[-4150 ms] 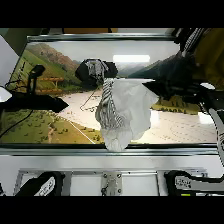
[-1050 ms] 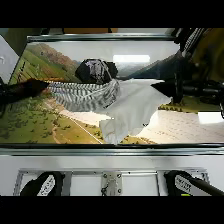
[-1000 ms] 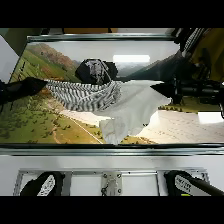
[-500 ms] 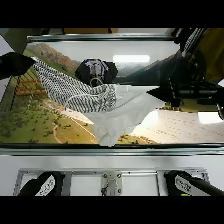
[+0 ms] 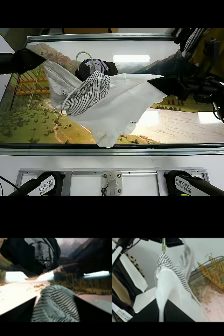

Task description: Fold the clothes and pants, and hang the long-sleeved shirts on hangers.

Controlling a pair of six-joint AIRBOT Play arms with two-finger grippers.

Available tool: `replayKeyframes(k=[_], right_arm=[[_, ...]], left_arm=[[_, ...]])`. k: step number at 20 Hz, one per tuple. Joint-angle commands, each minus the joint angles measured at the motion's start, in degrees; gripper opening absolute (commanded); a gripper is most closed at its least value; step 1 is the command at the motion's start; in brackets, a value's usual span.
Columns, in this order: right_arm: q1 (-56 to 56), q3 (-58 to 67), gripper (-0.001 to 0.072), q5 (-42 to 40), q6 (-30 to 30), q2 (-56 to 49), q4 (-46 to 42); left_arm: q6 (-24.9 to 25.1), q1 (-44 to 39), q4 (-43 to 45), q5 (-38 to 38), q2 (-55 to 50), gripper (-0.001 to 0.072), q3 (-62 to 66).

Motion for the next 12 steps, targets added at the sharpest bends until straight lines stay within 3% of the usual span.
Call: replayKeyframes(k=[1,7,8,9,10,11,12], right_arm=[[0.96,0.00,0.0012,0.09,1.79,0.04,4.90],[0.92,0.07,0.0012,-3.34,-0.50,0.09,13.77],[0.83,0.07,0.0012,-4.96,-2.84,0.44,14.93],[0.46,0.07,0.0012,-7.23,-4.87,1.07,15.61],[-0.26,0.09,0.0012,-9.77,-6.47,1.88,16.09],[-1.55,0.09,0.0012,-12.59,-8.24,3.02,16.04],[-3.52,0.09,0.0012,-15.06,-9.53,4.31,16.04]], left_arm=[[-2.80,0.48,-0.59,2.14,-0.96,0.0657,0.42],[-2.78,2.93,-4.37,3.37,3.34,0.0655,0.28],[-2.75,2.84,-4.37,2.95,4.07,0.0491,0.28],[-2.69,2.51,-4.37,2.56,4.72,0.0255,0.28],[-2.03,1.99,-4.39,2.21,5.33,0.0084,0.28],[-0.76,1.22,-4.33,2.05,6.01,0.0013,0.28],[-0.33,0.22,-4.31,2.10,6.60,0.0012,0.28]])
